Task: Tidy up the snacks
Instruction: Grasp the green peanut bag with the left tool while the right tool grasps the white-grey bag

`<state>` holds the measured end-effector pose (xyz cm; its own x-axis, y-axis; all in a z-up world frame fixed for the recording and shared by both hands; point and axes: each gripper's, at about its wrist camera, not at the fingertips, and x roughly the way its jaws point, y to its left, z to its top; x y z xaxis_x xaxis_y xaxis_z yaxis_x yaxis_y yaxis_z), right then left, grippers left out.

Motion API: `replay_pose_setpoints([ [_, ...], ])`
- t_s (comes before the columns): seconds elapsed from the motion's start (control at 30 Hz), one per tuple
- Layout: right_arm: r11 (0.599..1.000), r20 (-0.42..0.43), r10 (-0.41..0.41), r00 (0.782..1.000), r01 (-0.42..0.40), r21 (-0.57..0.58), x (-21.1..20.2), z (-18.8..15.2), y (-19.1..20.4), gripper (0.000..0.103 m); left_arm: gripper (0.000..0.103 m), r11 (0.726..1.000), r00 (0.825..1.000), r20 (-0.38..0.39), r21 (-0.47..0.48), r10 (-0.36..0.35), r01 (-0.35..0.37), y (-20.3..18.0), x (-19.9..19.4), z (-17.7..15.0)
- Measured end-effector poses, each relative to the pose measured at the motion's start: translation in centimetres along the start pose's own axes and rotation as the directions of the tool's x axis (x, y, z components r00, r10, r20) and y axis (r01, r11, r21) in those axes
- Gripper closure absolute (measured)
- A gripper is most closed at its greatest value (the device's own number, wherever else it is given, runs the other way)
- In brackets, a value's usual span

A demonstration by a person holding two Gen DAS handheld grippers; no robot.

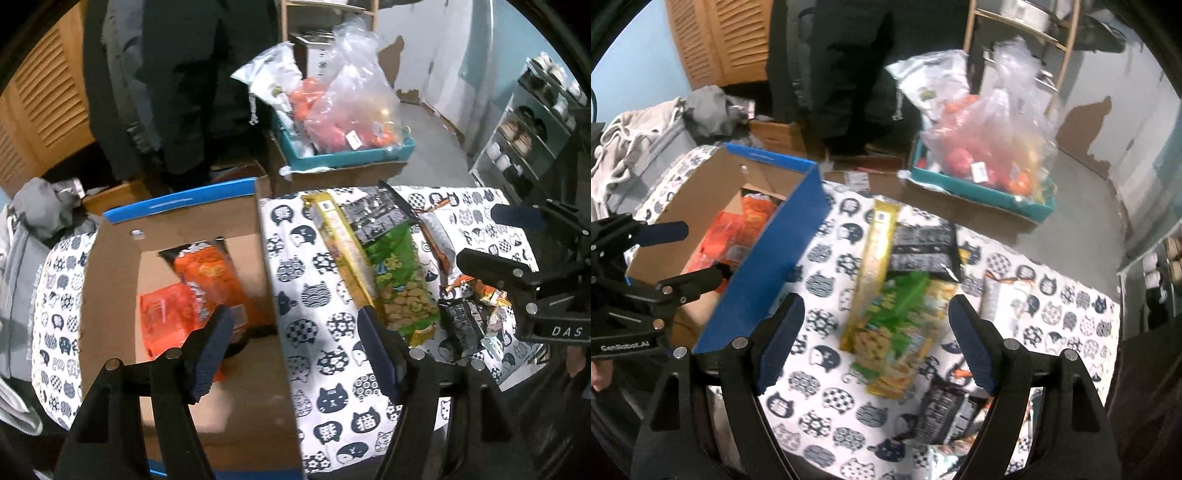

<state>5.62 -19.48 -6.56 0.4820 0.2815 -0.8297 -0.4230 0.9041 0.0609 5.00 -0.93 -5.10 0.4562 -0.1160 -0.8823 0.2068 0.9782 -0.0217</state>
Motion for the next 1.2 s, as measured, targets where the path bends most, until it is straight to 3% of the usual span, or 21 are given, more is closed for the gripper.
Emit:
replay_pose_setpoints([
  [0.13, 1.000, -0.009, -0.022, 1.000, 0.022, 0.019, 0.2, -0.7, -1.9, 0.024, 0.028, 1.000, 1.000, -0.013, 0.022, -0.007, 0.007, -1.6, 0.6, 0.3],
  [0.63, 0.994, -0.082, -0.062, 0.995, 0.069, 0.082, 2.8, -3.2, -7.5, 0.023, 0.027, 0.996, 0.992, -0.112, 0.052, -0.061, 0.067, -6.9, 5.1, 2.0],
  [0.83, 0.993, -0.125, -0.057, 0.990, 0.069, 0.093, 4.3, -3.5, -9.3, 0.023, 0.027, 0.995, 0.982, -0.167, 0.008, -0.092, 0.095, -7.4, 7.4, 2.7],
  [1.0, 0.993, -0.180, -0.047, 0.983, 0.066, 0.101, 5.8, -3.5, -11.1, 0.023, 0.027, 0.992, 0.971, -0.206, -0.039, -0.124, 0.119, -7.7, 9.4, 3.2],
  [1.2, 0.992, -0.282, -0.058, 0.958, 0.088, 0.094, 9.2, -3.0, -13.3, 0.023, 0.027, 0.990, 0.963, -0.230, -0.061, -0.141, 0.131, -8.6, 11.4, 3.8],
])
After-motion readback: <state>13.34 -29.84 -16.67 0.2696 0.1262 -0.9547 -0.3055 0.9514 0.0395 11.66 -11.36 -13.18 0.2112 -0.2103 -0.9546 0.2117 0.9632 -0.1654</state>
